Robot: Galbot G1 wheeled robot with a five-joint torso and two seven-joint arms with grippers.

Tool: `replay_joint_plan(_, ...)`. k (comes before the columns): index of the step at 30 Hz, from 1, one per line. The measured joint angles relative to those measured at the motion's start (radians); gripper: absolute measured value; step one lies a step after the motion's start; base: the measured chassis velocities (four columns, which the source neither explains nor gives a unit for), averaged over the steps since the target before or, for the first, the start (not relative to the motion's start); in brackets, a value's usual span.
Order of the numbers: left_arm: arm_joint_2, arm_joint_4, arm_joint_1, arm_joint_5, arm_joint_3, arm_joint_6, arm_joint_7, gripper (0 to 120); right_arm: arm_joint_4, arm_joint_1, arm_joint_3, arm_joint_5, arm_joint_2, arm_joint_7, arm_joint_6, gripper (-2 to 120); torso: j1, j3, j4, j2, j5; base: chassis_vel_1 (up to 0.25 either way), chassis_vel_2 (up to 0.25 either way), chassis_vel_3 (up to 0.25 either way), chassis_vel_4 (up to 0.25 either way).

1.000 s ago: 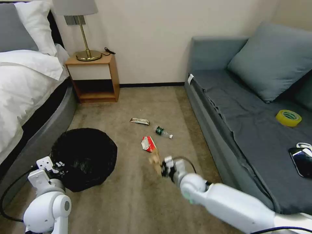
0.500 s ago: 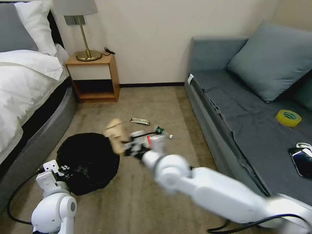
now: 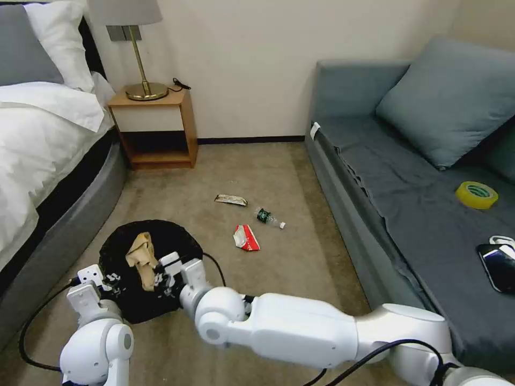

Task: Pick up the trash bin, then pick up the garbage on the floor and place it into the trash bin.

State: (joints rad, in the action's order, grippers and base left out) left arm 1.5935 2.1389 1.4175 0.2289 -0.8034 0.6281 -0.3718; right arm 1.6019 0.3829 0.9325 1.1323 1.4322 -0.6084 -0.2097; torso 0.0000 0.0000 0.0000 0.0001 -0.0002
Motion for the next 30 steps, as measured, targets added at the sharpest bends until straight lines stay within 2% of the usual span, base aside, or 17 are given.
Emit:
replay_joint_plan(2,0.001,0.0,0.0,0.0,0.0,0.0,0.0,1,-0.003,0.001,-0.001,-0.012,0.009,-0.003,0.001,19,0.0,0.0,0.0001,0.0,0.0001,0.0,0.0,0.0,0.0)
replay_joint_plan(4,0.001,0.0,0.0,0.0,0.0,0.0,0.0,1,-0.003,-0.001,-0.002,-0.016,0.01,-0.003,0.001,22,0.0,0.0,0.0,0.0,0.0001,0.0,0.0,0.0,0.0)
replay_joint_plan(7,0.001,0.0,0.0,0.0,0.001,-0.001,0.001,1,0.007,-0.006,-0.007,-0.024,0.004,-0.003,0.001,33,0.0,0.0,0.0,0.0,0.0001,0.0,0.0,0.0,0.0)
replay_joint_plan(9,0.001,0.0,0.0,0.0,0.001,-0.001,0.001,1,0.008,-0.006,-0.007,-0.025,0.003,-0.003,0.001,33,0.0,0.0,0.0,0.0,0.0001,0.0,0.0,0.0,0.0)
replay_joint_plan(10,0.001,0.0,0.0,0.001,0.001,-0.001,0.002,1,0.011,-0.006,-0.009,-0.031,-0.002,-0.003,0.0,44,0.0,0.0,0.0,0.0,0.0002,0.0,0.0,0.0,0.0)
replay_joint_plan(12,0.0,0.001,0.0,0.002,0.001,-0.001,0.002,1,0.023,-0.006,-0.014,-0.037,-0.011,-0.005,-0.001,56,0.0,0.0,0.0,0.0,0.0001,0.0,0.0,0.0,0.0)
replay_joint_plan(16,0.0,0.001,0.0,0.004,0.0,-0.001,0.003,1,0.047,-0.006,-0.041,-0.043,-0.021,-0.012,-0.004,64,0.0,0.0,0.0001,0.0,0.0002,0.0,0.0,0.0,0.0)
replay_joint_plan(19,-0.001,0.006,0.002,0.008,-0.006,-0.004,0.003,1,0.122,-0.01,-0.141,-0.069,-0.077,-0.011,-0.013,79,0.0,0.0,0.0002,0.0,0.0004,0.0,0.0,0.0,0.0)
replay_joint_plan(21,-0.001,0.008,0.003,0.01,-0.007,-0.004,0.003,1,0.139,-0.008,-0.165,-0.077,-0.094,-0.005,-0.014,82,0.0,0.0,0.0002,0.0,0.0003,0.0,0.0,0.0,0.0)
replay_joint_plan(22,-0.003,0.012,0.005,0.011,-0.01,-0.004,0.004,1,0.177,0.006,-0.22,-0.103,-0.135,0.016,-0.014,88,0.0,0.0,0.0003,0.0,0.0005,0.0,0.0,0.0,0.0)
replay_joint_plan(23,-0.004,0.015,0.007,0.011,-0.014,-0.006,0.005,1,0.224,0.035,-0.291,-0.145,-0.206,0.058,0.002,93,0.0,0.0,0.0004,0.0,0.0007,0.0,0.0,0.0,0.0)
replay_joint_plan(24,-0.005,0.016,0.008,0.01,-0.015,-0.007,0.006,1,0.243,0.052,-0.324,-0.167,-0.245,0.078,0.012,95,0.0,0.0,0.0006,0.0,0.0007,0.0,0.0,0.0,0.0)
replay_joint_plan(25,-0.006,0.02,0.01,0.006,-0.021,-0.011,0.007,1,0.292,0.104,-0.415,-0.231,-0.349,0.122,0.04,98,0.0,0.0,-0.0002,0.0,0.0006,0.0,0.0,0.0,0.0)
replay_joint_plan(26,-0.006,0.02,0.01,0.006,-0.021,-0.011,0.007,1,0.292,0.104,-0.415,-0.231,-0.349,0.122,0.04,98,0.0,0.0,-0.0002,0.0,0.0006,0.0,0.0,0.0,0.0)
replay_joint_plan(27,-0.006,0.026,0.011,0.002,-0.023,-0.014,0.01,1,0.336,0.159,-0.508,-0.297,-0.421,0.159,0.064,99,0.0,0.0,-0.0008,0.0,0.0009,0.0,0.0,0.0,0.0)
replay_joint_plan(28,-0.005,0.031,0.012,0.001,-0.023,-0.017,0.015,1,0.374,0.211,-0.586,-0.347,-0.46,0.187,0.077,100,0.0,0.0,-0.001,0.0,0.0008,0.0,0.0,0.0,0.0)
replay_joint_plan(30,-0.005,0.034,0.013,-0.001,-0.024,-0.019,0.017,1,0.398,0.245,-0.633,-0.377,-0.478,0.2,0.082,100,0.0,0.0,-0.0009,0.0,0.0009,0.0,0.0,0.0,0.0)
